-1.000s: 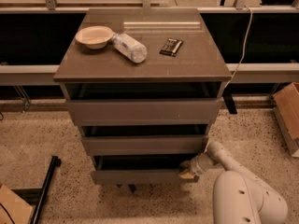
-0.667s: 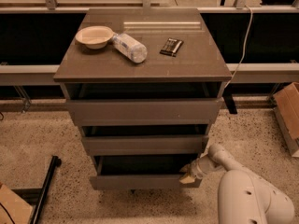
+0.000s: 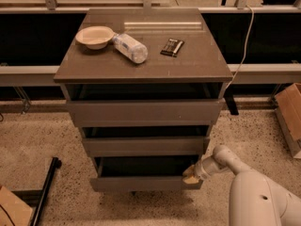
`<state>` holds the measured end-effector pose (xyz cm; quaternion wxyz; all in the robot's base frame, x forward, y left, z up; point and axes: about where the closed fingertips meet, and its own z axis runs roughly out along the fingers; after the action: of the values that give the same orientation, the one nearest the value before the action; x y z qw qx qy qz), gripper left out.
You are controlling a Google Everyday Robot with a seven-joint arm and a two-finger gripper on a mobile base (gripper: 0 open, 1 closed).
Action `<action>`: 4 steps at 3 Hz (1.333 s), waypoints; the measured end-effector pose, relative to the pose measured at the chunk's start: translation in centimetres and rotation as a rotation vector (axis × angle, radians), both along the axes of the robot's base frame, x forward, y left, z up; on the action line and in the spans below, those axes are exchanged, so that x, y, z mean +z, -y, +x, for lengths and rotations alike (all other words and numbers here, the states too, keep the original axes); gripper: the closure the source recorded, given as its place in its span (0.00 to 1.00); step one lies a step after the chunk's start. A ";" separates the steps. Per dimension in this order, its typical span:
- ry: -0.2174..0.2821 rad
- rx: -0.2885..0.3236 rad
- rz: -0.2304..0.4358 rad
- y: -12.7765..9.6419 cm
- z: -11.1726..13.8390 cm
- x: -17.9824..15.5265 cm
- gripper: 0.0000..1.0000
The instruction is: Open bottom drawer
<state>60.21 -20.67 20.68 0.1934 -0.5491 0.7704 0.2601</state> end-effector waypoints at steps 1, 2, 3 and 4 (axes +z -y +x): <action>-0.004 0.002 0.002 -0.2 -0.2 -0.2 0.57; -0.021 0.006 -0.009 -0.2 -0.6 -0.7 0.34; -0.021 0.006 -0.009 -0.2 -0.6 -0.7 0.13; -0.059 0.014 -0.013 -0.1 -2.8 -1.2 0.00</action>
Offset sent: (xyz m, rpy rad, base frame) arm -0.0256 -0.0067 -0.0343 -0.0756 0.1127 0.0217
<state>57.43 -20.60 19.43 0.1653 -0.5479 0.7734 0.2727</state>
